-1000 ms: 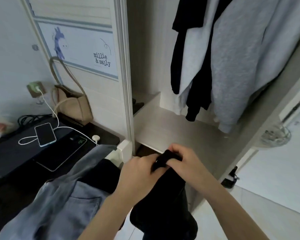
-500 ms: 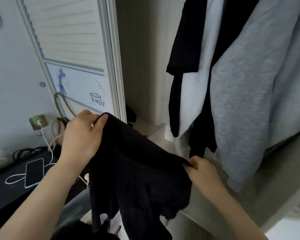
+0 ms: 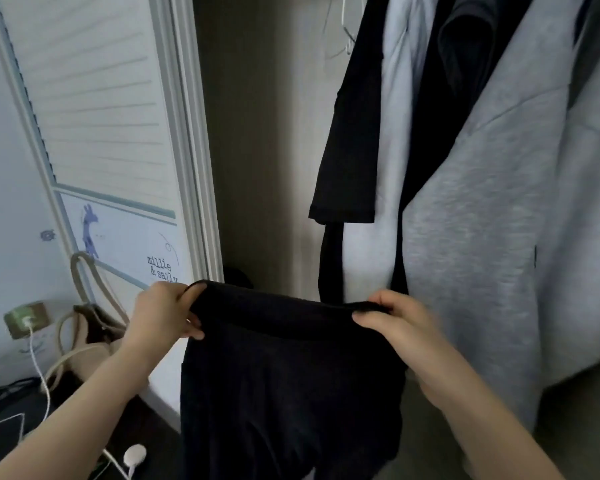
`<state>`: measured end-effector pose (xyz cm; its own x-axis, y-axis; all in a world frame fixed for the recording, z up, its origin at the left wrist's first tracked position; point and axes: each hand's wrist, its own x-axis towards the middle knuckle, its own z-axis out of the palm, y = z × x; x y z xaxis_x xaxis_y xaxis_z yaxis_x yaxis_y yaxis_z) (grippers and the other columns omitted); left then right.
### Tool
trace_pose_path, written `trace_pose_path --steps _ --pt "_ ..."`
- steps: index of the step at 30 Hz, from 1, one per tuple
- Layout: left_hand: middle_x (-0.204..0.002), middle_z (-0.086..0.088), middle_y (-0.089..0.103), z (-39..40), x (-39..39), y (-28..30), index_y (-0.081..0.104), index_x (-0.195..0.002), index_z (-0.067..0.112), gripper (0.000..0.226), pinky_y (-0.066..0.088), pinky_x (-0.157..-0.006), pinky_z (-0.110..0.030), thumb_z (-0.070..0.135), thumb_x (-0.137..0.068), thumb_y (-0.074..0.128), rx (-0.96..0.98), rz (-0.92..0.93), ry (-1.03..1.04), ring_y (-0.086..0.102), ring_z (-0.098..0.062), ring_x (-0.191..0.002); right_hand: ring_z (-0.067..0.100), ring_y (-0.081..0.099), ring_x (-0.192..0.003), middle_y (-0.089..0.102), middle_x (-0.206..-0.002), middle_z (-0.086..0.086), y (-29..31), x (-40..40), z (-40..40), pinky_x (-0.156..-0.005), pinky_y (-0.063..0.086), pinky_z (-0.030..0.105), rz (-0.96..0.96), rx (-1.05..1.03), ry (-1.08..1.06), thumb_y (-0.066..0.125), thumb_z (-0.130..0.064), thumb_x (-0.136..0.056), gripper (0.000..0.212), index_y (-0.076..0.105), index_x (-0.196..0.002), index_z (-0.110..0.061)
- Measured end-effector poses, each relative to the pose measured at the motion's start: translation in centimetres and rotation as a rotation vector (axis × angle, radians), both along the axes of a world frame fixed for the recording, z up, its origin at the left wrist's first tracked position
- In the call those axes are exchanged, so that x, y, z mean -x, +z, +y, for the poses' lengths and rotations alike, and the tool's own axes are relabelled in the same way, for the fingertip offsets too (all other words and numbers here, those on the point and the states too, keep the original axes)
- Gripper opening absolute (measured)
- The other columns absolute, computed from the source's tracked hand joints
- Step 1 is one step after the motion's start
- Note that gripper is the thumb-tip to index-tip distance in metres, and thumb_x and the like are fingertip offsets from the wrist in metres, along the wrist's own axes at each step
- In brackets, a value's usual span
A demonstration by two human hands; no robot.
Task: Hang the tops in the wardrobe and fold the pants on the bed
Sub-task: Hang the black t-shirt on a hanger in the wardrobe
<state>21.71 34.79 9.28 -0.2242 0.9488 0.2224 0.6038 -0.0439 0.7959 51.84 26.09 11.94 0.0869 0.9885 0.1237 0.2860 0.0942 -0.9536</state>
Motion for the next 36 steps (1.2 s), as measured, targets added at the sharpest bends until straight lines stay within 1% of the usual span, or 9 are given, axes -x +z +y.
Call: trace_pose_path --steps 3,5,14,19,22,26,29,33,36 --pt "-0.075 -0.016 0.07 2.0 -1.9 4.0 0.064 -0.092 0.001 0.022 0.059 -0.051 -0.03 0.021 -0.097 0.057 0.188 -0.75 -0.096 0.07 -0.026 -0.066 0.009 0.062 -0.055 0.063 -0.057 -0.002 1.2 0.5 0.9 -0.052 0.046 0.021 -0.074 -0.068 -0.013 0.07 -0.022 -0.083 0.018 0.063 -0.067 -0.019" --pt "-0.09 -0.012 0.069 3.4 -2.9 6.6 0.062 -0.1 0.006 0.024 0.057 -0.058 -0.034 0.029 -0.099 0.053 0.329 -0.957 -0.226 0.066 -0.025 -0.08 0.003 0.057 -0.049 0.059 -0.051 -0.006 2.3 1.0 2.0 -0.05 0.042 0.018 -0.179 -0.114 -0.049 0.071 -0.026 -0.083 0.023 0.059 -0.063 -0.021" --pt "-0.058 -0.005 0.068 9.4 -4.1 17.5 0.062 -0.084 0.011 0.021 0.051 -0.041 -0.022 0.027 -0.096 0.057 0.298 -0.798 -0.459 0.065 -0.018 -0.045 0.006 0.045 -0.047 0.05 -0.046 -0.001 10.7 0.1 5.6 -0.053 0.038 0.028 -0.367 -0.504 -0.375 0.072 -0.027 -0.078 0.029 0.058 -0.059 -0.011" --pt "-0.072 -0.008 0.069 12.4 -4.2 22.8 0.064 -0.091 0.012 0.02 0.054 -0.053 -0.026 0.029 -0.095 0.055 0.206 -0.718 -0.571 0.067 -0.022 -0.059 0.011 0.061 -0.054 0.058 -0.052 -0.002 16.9 3.1 6.1 -0.059 0.055 0.028 -0.623 -0.19 -0.06 0.064 -0.036 -0.086 0.034 0.059 -0.059 -0.017" --pt "-0.085 -0.01 0.068 13.3 -5.0 24.6 0.066 -0.103 0.01 0.024 0.053 -0.058 -0.028 0.031 -0.092 0.063 0.145 -0.66 -0.574 0.065 -0.024 -0.072 0.016 0.07 -0.075 0.073 -0.074 0.002 21.2 5.6 7.4 -0.069 0.06 0.031 -0.777 -0.245 -0.052 0.06 -0.033 -0.09 0.028 0.07 -0.075 -0.012" --pt "-0.094 -0.014 0.07 15.2 -5.9 27.3 0.065 -0.107 0.002 0.037 0.056 -0.064 -0.031 0.033 -0.087 0.071 -0.036 -0.606 -0.545 0.068 -0.029 -0.08 0.021 0.061 -0.073 0.064 -0.075 0.009 29.1 8.1 12.0 -0.081 0.052 0.037 -0.832 -0.524 -0.325 0.059 -0.029 -0.087 0.028 0.064 -0.074 -0.005" --pt "-0.099 -0.015 0.071 16.0 -6.6 28.5 0.065 -0.111 0.0 0.042 0.057 -0.077 -0.036 0.035 -0.087 0.07 -0.148 -0.503 -0.541 0.069 -0.031 -0.086 0.034 0.056 -0.103 0.057 -0.096 0.023 34.5 8.7 16.3 -0.08 0.044 0.036 -0.877 -0.707 -0.624 0.053 -0.023 -0.087 0.017 0.053 -0.079 -0.008" --pt "-0.1 -0.016 0.07 16.7 -7.1 28.8 0.065 -0.107 -0.001 0.038 0.055 -0.073 -0.031 0.034 -0.091 0.066 -0.184 -0.436 -0.554 0.068 -0.032 -0.087 0.037 0.04 -0.127 0.04 -0.138 0.02 37.5 7.4 20.4 -0.098 0.038 0.037 -0.922 -0.49 -0.792 0.051 -0.024 -0.093 0.049 0.04 -0.133 0.003" --pt "-0.101 -0.018 0.069 17.3 -7.0 28.7 0.065 -0.105 -0.002 0.035 0.054 -0.07 -0.029 0.031 -0.093 0.064 -0.188 -0.43 -0.551 0.068 -0.033 -0.087 0.034 0.052 -0.114 0.049 -0.132 0.018 37.7 6.6 21.2 -0.081 0.042 0.032 -1.06 -0.296 -0.775 0.043 -0.019 -0.095 0.039 0.048 -0.128 0.001"
